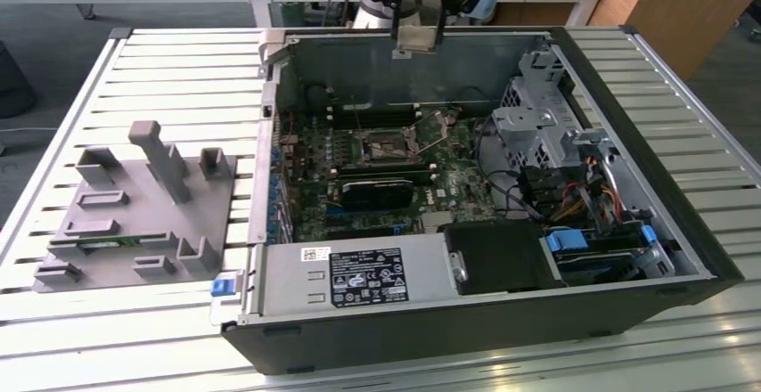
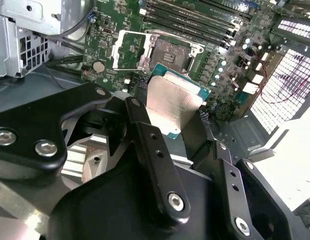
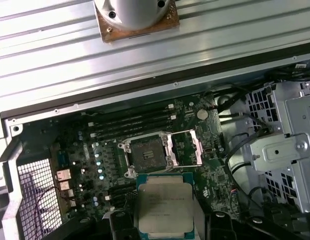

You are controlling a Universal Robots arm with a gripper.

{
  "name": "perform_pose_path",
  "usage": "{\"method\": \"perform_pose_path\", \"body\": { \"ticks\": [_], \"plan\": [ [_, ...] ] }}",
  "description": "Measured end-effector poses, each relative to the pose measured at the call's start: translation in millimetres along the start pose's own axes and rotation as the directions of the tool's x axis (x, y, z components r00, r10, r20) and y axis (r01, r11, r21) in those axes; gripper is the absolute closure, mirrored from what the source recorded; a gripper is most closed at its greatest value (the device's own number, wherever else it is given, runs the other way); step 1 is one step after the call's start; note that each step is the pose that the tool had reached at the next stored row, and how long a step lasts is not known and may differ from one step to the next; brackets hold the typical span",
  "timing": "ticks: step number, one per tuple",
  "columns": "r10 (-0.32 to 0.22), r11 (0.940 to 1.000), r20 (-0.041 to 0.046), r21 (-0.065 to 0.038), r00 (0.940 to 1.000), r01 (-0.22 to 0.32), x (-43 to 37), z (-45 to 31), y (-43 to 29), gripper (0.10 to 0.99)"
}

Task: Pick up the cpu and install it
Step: 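Place the cpu into insertion slot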

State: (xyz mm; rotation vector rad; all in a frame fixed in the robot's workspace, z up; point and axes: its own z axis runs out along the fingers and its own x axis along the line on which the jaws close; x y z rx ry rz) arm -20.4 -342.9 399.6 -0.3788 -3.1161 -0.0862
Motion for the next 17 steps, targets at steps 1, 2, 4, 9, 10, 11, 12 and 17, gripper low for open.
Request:
{"method": "perform_pose_path", "body": {
  "ticks": [1,2,4,9,10,11,12,17],
  "plan": [
    [0.000,1.0000,0.0001,0.001,1.0000,0.000,0.0,0.4,-0.1,0.561],
    [0.000,1.0000,0.0003,0.001,1.0000,0.000,0.0,0.8,-0.1,0.561],
    [0.000,1.0000,0.0004,0.002,1.0000,0.000,0.0,1.3,-0.1,0.561],
    [0.023,0.9997,0.0017,0.002,0.9997,-0.023,0.1,1.6,-0.1,0.561],
    [0.032,0.9995,0.0022,0.002,0.9995,-0.032,0.1,1.7,-0.1,0.561],
    [0.042,0.9991,0.0027,0.002,0.9991,-0.042,0.1,1.8,-0.1,0.561],
    [0.054,0.9986,0.0033,0.002,0.9985,-0.054,0.1,1.8,-0.1,0.561],
    [0.111,0.9938,0.0065,0.001,0.9938,-0.111,0.1,2.1,-0.2,0.561]
  ]
}}
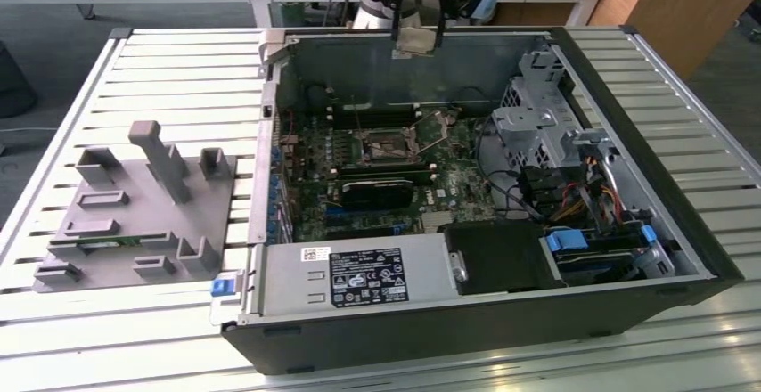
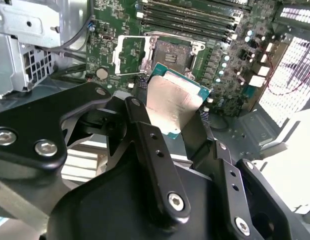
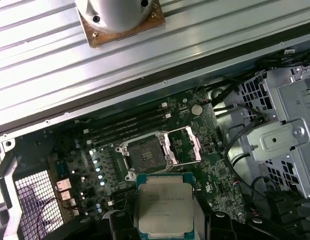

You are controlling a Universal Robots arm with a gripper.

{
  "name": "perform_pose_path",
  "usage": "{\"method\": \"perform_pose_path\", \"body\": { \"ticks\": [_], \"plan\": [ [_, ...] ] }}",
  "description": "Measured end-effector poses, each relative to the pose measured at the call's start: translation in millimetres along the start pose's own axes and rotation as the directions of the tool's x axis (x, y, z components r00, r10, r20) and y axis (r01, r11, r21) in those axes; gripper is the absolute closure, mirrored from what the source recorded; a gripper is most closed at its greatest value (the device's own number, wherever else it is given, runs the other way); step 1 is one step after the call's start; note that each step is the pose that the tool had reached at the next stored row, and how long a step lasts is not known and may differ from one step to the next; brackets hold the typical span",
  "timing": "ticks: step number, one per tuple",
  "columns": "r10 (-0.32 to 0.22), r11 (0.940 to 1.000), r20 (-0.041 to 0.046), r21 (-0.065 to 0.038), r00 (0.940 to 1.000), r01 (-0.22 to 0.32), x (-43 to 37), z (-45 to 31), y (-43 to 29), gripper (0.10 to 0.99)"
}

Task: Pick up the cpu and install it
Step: 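Place the cpu into insertion slot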

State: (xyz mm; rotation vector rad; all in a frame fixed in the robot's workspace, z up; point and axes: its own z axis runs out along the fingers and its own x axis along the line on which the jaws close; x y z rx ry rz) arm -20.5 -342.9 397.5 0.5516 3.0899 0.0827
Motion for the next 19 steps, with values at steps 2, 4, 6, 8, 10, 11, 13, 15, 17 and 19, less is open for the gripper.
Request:
{"method": "perform_pose_path", "body": {
  "ticks": [2,4,6,8,10,11,13,15,17,19],
  "plan": [
    [0.025,0.9997,0.0013,0.000,0.9997,-0.025,0.0,0.1,0.0,0.561],
    [0.050,0.9987,0.0026,-0.001,0.9987,-0.050,0.0,0.2,0.0,0.561],
    [0.074,0.9973,0.0038,-0.001,0.9973,-0.074,0.0,0.2,0.0,0.561],
    [0.097,0.9953,0.0050,-0.001,0.9953,-0.097,0.0,0.3,0.0,0.561],
    [0.120,0.9928,0.0062,-0.001,0.9928,-0.120,0.0,0.3,0.0,0.561],
    [0.132,0.9913,0.0068,-0.002,0.9912,-0.132,0.0,0.4,0.0,0.561],
    [0.155,0.9880,0.0080,-0.002,0.9879,-0.155,0.0,0.4,0.0,0.561],
    [0.176,0.9843,0.0091,-0.002,0.9843,-0.176,0.0,0.5,0.0,0.561],
    [0.199,0.9800,0.0102,-0.003,0.9800,-0.199,0.0,0.5,0.0,0.561],
    [0.222,0.9752,0.0113,-0.003,0.9751,-0.222,0.0,0.6,0.0,0.561]
  ]
}}
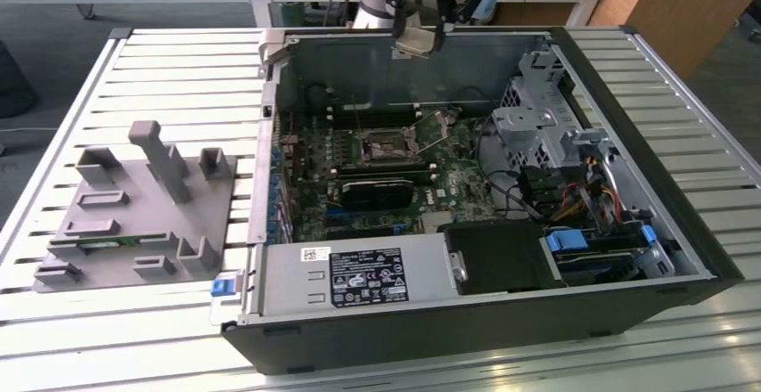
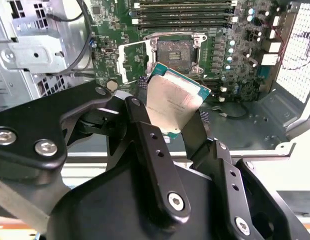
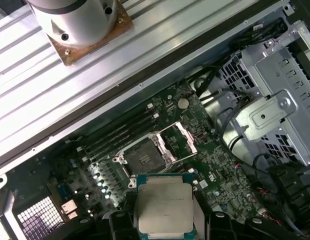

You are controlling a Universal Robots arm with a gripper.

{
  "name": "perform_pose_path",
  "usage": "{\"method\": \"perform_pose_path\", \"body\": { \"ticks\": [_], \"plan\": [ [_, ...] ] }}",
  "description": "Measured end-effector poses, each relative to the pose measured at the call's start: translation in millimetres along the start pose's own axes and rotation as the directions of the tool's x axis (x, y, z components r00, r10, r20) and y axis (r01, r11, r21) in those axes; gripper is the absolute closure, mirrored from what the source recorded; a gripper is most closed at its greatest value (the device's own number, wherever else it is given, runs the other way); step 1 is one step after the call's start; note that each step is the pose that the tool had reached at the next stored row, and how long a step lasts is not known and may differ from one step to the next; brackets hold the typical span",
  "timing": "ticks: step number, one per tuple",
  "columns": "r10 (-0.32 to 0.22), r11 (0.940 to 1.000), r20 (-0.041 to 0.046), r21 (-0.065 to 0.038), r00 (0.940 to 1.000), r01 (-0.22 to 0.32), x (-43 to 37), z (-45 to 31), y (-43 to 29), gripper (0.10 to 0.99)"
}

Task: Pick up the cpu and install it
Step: 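Place the cpu into insertion slot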

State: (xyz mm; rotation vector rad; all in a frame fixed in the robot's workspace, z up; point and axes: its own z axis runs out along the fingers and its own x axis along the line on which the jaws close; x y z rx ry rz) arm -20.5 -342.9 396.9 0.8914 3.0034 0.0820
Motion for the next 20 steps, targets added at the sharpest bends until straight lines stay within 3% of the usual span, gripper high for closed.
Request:
{"method": "perform_pose_path", "body": {
  "ticks": [9,20],
  "plan": [
    [0.097,0.9952,0.0051,-0.001,0.9952,-0.097,0.0,0.1,0.0,0.561],
    [0.214,0.9769,0.0111,-0.003,0.9768,-0.214,0.0,0.4,0.0,0.561]
  ]
}}
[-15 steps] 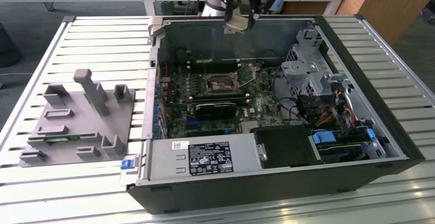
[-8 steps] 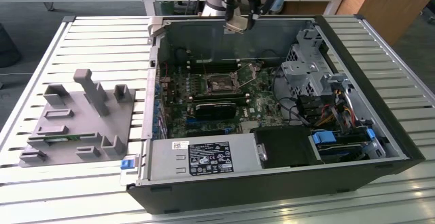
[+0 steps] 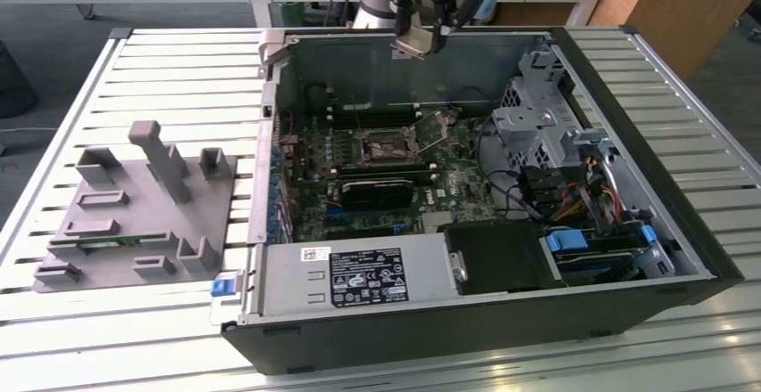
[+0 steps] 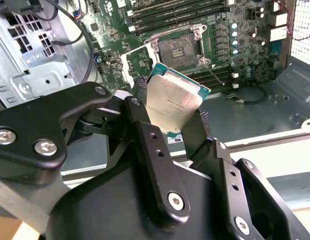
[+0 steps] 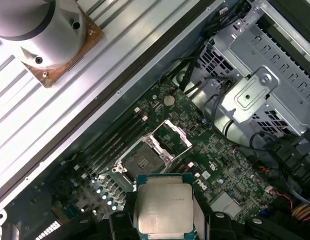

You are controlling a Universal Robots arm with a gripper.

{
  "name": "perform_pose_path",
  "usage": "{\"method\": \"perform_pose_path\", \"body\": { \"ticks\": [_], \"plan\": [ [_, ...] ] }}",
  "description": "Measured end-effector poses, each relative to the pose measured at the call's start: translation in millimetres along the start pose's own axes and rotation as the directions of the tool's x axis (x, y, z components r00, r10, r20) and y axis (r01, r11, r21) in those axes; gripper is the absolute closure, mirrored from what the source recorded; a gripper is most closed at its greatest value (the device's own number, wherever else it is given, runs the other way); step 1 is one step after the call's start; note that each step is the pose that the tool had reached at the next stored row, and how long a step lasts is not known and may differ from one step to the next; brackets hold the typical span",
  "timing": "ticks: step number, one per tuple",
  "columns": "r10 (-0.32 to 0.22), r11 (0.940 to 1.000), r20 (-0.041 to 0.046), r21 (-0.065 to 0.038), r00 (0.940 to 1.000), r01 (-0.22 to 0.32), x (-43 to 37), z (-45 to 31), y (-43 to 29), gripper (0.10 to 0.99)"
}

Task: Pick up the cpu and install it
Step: 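Place the cpu into insertion slot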

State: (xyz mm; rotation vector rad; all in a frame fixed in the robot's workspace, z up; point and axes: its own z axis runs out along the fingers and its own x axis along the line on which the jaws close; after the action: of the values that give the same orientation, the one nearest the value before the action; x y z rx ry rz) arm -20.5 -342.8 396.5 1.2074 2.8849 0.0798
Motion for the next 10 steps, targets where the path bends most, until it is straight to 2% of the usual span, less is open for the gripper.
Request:
{"method": "perform_pose_path", "body": {
  "ticks": [10],
  "plan": [
    [0.097,0.9953,0.0050,-0.001,0.9953,-0.097,0.0,0.5,0.0,0.561]
  ]
}}
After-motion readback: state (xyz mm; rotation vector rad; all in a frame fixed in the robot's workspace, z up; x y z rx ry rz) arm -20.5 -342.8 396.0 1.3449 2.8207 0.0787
